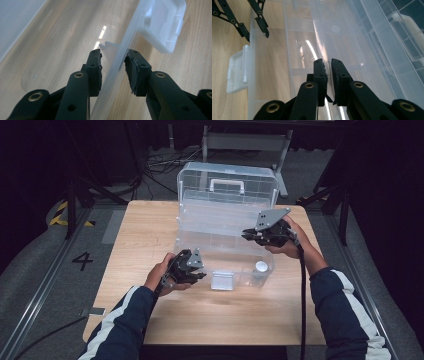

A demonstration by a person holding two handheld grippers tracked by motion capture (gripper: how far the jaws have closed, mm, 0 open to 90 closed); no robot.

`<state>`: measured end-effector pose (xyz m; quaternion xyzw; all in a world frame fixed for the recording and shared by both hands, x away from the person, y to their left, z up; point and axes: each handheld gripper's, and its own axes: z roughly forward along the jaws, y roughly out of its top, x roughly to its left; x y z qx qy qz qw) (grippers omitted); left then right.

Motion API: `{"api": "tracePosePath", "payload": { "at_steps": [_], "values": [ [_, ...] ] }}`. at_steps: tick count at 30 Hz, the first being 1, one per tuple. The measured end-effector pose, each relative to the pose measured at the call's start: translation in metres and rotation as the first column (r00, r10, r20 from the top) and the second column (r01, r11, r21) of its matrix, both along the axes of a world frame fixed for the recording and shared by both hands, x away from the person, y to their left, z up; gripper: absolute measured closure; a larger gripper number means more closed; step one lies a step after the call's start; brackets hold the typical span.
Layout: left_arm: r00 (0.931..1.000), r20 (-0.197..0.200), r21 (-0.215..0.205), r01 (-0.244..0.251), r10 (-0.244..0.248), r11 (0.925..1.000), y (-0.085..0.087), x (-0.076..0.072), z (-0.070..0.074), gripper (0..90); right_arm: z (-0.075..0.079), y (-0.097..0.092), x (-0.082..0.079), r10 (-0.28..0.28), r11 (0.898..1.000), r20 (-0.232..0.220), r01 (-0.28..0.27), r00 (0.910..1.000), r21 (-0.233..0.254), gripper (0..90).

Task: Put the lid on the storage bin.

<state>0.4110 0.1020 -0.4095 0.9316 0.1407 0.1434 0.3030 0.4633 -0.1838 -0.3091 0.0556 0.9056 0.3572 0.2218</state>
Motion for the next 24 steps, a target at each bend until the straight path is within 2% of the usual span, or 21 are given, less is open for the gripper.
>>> {"api": "tracePosePath", "payload": {
  "at_steps": [24],
  "values": [
    [0.9998, 0.019, 0.001, 0.003, -0.003, 1.0000, 0.0000, -0.0008, -0.0005, 65.3, -0.0039, -0.0002, -0.0068, 0.012, 1.000, -0.007, -0.012, 0.9999, 0.000, 83.0]
  ]
}}
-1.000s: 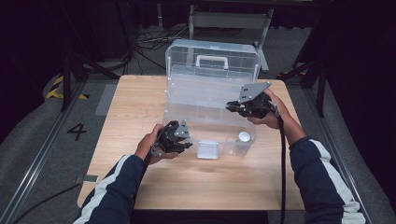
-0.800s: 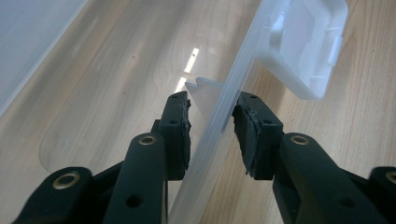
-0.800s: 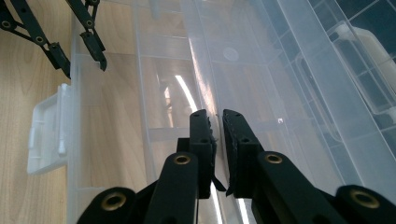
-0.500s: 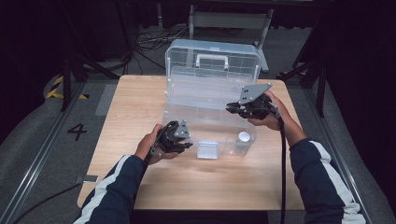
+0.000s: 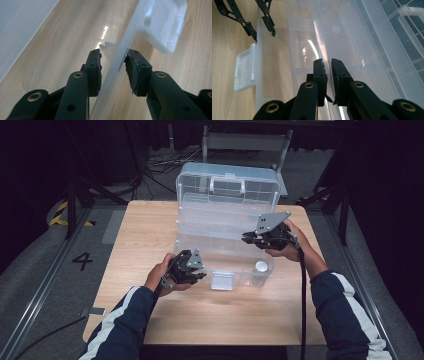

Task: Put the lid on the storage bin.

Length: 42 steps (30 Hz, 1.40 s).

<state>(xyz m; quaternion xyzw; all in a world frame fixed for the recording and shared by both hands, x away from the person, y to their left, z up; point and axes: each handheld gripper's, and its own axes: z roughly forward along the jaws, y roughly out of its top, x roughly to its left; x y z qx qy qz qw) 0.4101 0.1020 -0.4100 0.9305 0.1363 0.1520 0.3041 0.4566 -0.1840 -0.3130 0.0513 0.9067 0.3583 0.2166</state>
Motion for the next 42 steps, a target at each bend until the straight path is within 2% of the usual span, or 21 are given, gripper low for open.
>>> {"api": "tracePosePath", "payload": {
  "at_steps": [19, 24, 25, 27, 30, 35, 42],
  "values": [
    [1.0000, -0.005, -0.005, 0.001, -0.001, 1.0000, 0.000, 0.000, 0.000, 65.3, -0.002, -0.001, -0.001, 0.002, 1.000, -0.014, -0.002, 0.9999, 0.013, 82.7],
    [0.9999, 0.008, -0.037, -0.007, 0.008, 0.9993, 0.002, -0.002, 0.004, 67.1, -0.002, -0.003, -0.001, 0.005, 1.000, -0.011, -0.005, 0.9999, 0.018, 82.6],
    [1.0000, -0.001, -0.037, -0.002, 0.002, 0.9993, 0.003, -0.002, 0.005, 66.4, -0.003, -0.003, -0.002, 0.004, 1.000, -0.009, -0.004, 0.9999, 0.018, 82.6],
    [1.0000, 0.008, -0.037, -0.004, 0.004, 0.9993, 0.004, -0.003, 0.006, 66.4, -0.003, -0.003, -0.002, 0.006, 1.000, -0.010, -0.006, 0.9999, 0.016, 82.7],
    [1.0000, 0.003, -0.056, -0.008, 0.009, 0.9984, 0.008, -0.004, 0.009, 66.5, -0.003, -0.002, -0.003, -0.002, 1.000, -0.009, 0.002, 1.0000, 0.018, 82.6],
    [0.9994, 0.014, -0.039, -0.031, 0.031, 0.9987, 0.015, -0.006, 0.010, 65.7, -0.004, -0.003, -0.004, -0.002, 1.000, -0.008, 0.002, 1.0000, 0.023, 82.5],
    [0.9991, 0.011, -0.037, -0.041, 0.041, 0.9985, 0.020, -0.005, 0.011, 65.3, -0.005, -0.003, -0.003, -0.003, 0.999, -0.011, 0.004, 0.9999, 0.033, 82.3]
  ]
}}
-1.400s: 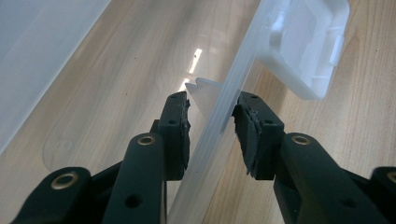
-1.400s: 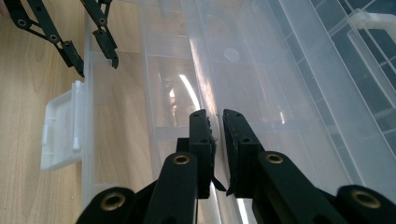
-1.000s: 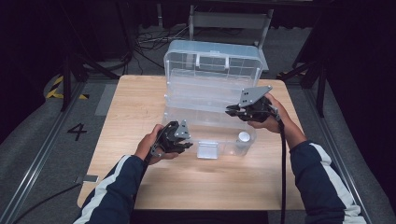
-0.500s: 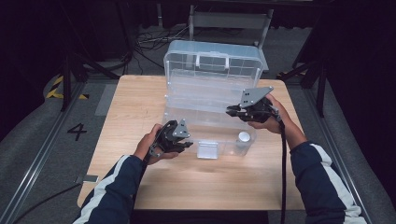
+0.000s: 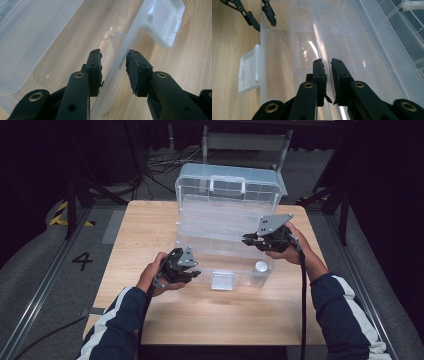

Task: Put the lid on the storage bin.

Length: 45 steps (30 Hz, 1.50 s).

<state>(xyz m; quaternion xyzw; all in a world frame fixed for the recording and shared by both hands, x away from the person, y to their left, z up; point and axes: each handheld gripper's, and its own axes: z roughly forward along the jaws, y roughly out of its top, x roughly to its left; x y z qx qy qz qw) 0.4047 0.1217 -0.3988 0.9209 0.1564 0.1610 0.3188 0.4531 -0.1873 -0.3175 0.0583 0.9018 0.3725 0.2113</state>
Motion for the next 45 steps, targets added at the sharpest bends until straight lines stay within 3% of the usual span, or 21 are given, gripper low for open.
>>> {"api": "tracePosePath", "payload": {
  "at_steps": [8, 11, 12, 16, 20, 28, 31, 33, 35, 37, 39, 42, 45],
  "values": [
    [0.9999, 0.000, -0.007, -0.013, 0.013, 0.9999, 0.001, 0.000, 0.000, 64.7, -0.002, 0.000, -0.003, 0.004, 1.000, -0.002, -0.004, 1.0000, -0.001, 82.2],
    [0.9994, 0.003, -0.010, -0.035, 0.035, 0.9993, 0.001, 0.000, 0.000, 56.2, -0.002, 0.000, -0.003, 0.004, 1.000, -0.005, -0.004, 1.0000, 0.002, 82.2],
    [0.9994, 0.002, -0.018, -0.034, 0.034, 0.9993, 0.002, 0.000, 0.000, 55.3, -0.002, 0.000, -0.003, 0.006, 1.000, -0.007, -0.006, 1.0000, 0.001, 82.2],
    [0.9992, 0.000, -0.116, -0.039, 0.039, 0.9925, 0.009, -0.002, 0.012, 52.0, -0.003, 0.000, -0.004, 0.008, 1.000, -0.008, -0.008, 0.9999, -0.003, 82.1],
    [0.9996, 0.009, -0.133, -0.026, 0.028, 0.9908, 0.012, -0.004, 0.017, 52.2, -0.003, 0.001, -0.005, 0.005, 1.000, -0.004, -0.005, 1.0000, -0.002, 82.0],
    [0.9987, 0.011, -0.197, -0.046, 0.049, 0.9792, 0.030, -0.005, 0.028, 52.8, -0.004, 0.000, -0.006, 0.005, 1.000, -0.005, -0.005, 1.0000, 0.005, 81.9],
    [0.9969, 0.017, -0.237, -0.071, 0.077, 0.9689, 0.042, -0.005, 0.036, 53.5, -0.005, 0.000, -0.006, 0.005, 1.000, -0.006, -0.005, 1.0000, 0.008, 81.9],
    [0.9932, 0.039, -0.242, -0.097, 0.109, 0.9654, 0.049, -0.004, 0.043, 53.5, -0.005, 0.000, -0.006, 0.006, 1.000, -0.006, -0.006, 1.0000, 0.007, 81.9],
    [0.9922, 0.035, -0.254, -0.107, 0.119, 0.9614, 0.052, -0.002, 0.046, 52.7, -0.005, 0.000, -0.005, 0.008, 1.000, -0.008, -0.008, 0.9999, 0.006, 81.9],
    [0.9870, 0.043, -0.273, -0.137, 0.155, 0.9522, 0.060, 0.002, 0.052, 52.8, -0.005, 0.001, -0.006, 0.006, 1.000, -0.008, -0.006, 1.0000, 0.005, 81.8],
    [0.9860, 0.032, -0.305, -0.146, 0.163, 0.9411, 0.066, 0.006, 0.056, 52.4, -0.005, 0.001, -0.006, 0.007, 1.000, -0.008, -0.007, 0.9999, 0.005, 81.8],
    [0.9795, 0.035, -0.309, -0.178, 0.198, 0.9341, 0.072, 0.013, 0.061, 52.3, -0.005, 0.001, -0.006, 0.008, 1.000, -0.011, -0.008, 0.9999, 0.006, 81.9],
    [0.9716, 0.011, -0.340, -0.219, 0.236, 0.9148, 0.078, 0.024, 0.066, 50.9, -0.006, 0.001, -0.006, 0.011, 1.000, -0.013, -0.011, 0.9998, 0.007, 81.9]
  ]
}}
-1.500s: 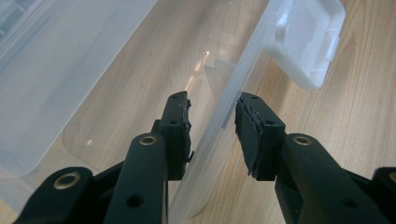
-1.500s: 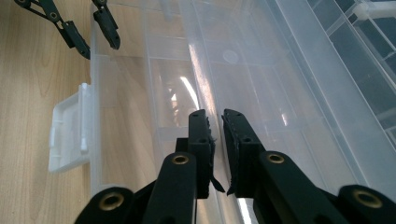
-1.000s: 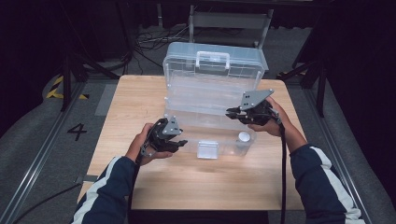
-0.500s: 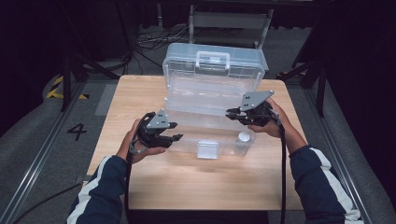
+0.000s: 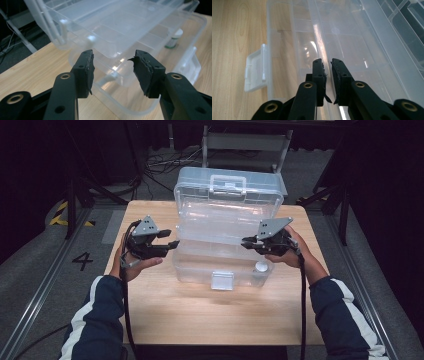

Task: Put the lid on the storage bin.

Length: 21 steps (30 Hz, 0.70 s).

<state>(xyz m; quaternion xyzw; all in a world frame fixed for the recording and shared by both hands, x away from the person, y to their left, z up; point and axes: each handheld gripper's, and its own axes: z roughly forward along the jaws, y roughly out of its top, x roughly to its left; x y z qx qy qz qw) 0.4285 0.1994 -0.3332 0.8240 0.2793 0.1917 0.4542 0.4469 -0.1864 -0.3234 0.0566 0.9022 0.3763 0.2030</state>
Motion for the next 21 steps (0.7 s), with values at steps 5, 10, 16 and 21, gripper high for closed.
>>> {"api": "tracePosePath", "payload": {
  "at_steps": [5, 10, 16, 21],
  "values": [
    [0.9997, 0.006, -0.063, -0.022, 0.022, 0.9978, 0.005, 0.014, 0.009, 56.2, 0.000, 0.000, -0.001, -0.003, 1.000, 0.002, 0.003, 1.0000, -0.005, 81.8],
    [0.9983, 0.011, -0.098, -0.056, 0.057, 0.9936, -0.001, 0.025, 0.016, 70.1, -0.001, -0.001, 0.000, 0.000, 1.000, 0.003, 0.000, 1.0000, 0.007, 81.7],
    [0.9947, 0.026, -0.104, -0.096, 0.099, 0.9899, -0.010, 0.041, 0.021, 84.3, -0.003, -0.002, -0.002, 0.004, 1.000, 0.003, -0.004, 1.0000, 0.012, 81.7],
    [0.9924, 0.020, -0.098, -0.119, 0.122, 0.9880, -0.017, 0.054, 0.017, 89.8, -0.003, -0.001, -0.003, -0.007, 1.000, 0.000, 0.007, 1.0000, 0.012, 81.6]
  ]
}}
